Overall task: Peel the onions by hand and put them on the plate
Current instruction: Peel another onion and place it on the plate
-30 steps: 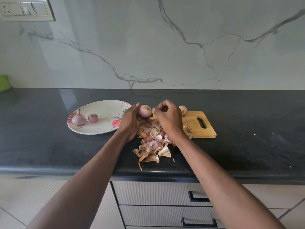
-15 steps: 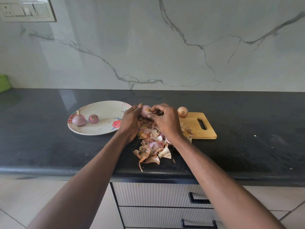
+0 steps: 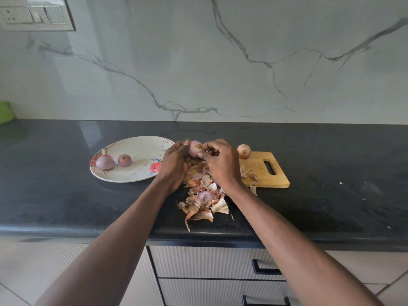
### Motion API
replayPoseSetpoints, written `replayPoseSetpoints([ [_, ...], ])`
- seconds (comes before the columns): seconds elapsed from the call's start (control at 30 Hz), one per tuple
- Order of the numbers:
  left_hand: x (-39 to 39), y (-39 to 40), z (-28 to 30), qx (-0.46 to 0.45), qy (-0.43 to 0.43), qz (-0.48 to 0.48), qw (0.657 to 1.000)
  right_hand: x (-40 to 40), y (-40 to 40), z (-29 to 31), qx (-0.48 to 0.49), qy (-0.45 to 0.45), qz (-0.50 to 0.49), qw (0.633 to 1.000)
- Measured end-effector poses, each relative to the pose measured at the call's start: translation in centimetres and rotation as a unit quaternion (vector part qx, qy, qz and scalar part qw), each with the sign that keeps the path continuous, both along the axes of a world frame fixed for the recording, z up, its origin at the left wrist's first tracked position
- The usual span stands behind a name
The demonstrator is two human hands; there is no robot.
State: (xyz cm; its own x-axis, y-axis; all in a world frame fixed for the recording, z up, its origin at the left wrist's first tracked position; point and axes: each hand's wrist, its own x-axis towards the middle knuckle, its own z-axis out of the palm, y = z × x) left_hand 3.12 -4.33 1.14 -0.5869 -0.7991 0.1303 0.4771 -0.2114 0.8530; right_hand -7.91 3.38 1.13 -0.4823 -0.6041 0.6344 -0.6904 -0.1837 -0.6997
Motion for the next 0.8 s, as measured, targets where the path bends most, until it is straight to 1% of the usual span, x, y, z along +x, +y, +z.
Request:
replayPoseSetpoints([
  [0.2, -0.1, -0.1, -0.1, -0.014, 0.003, 0.01, 1.0, 0.0, -0.2, -0.3, -0.011, 0.001, 0.003, 1.0],
  [0.33, 0.0, -0.1, -0.2, -0.008, 0.003, 0.017, 1.0, 0.1, -0.2, -0.4, -0.003, 0.015, 0.002, 1.0],
  [0.53, -0.1, -0.2, -0.1, 0.005, 0.004, 0.027, 1.0, 0.0, 0.2, 0.0, 0.006, -0.051, 0.008, 0.999],
  [0.67, -0.1, -0.1, -0.1, 0.006, 0.005, 0.026, 1.0, -0.1, 0.3, 0.5, 0.005, -0.074, 0.011, 0.997],
  [0.8, 0.1, 0.0, 0.1, 0.003, 0.011, 0.021, 1.0, -0.4, 0.3, 0.5, -0.015, -0.062, 0.003, 0.998],
])
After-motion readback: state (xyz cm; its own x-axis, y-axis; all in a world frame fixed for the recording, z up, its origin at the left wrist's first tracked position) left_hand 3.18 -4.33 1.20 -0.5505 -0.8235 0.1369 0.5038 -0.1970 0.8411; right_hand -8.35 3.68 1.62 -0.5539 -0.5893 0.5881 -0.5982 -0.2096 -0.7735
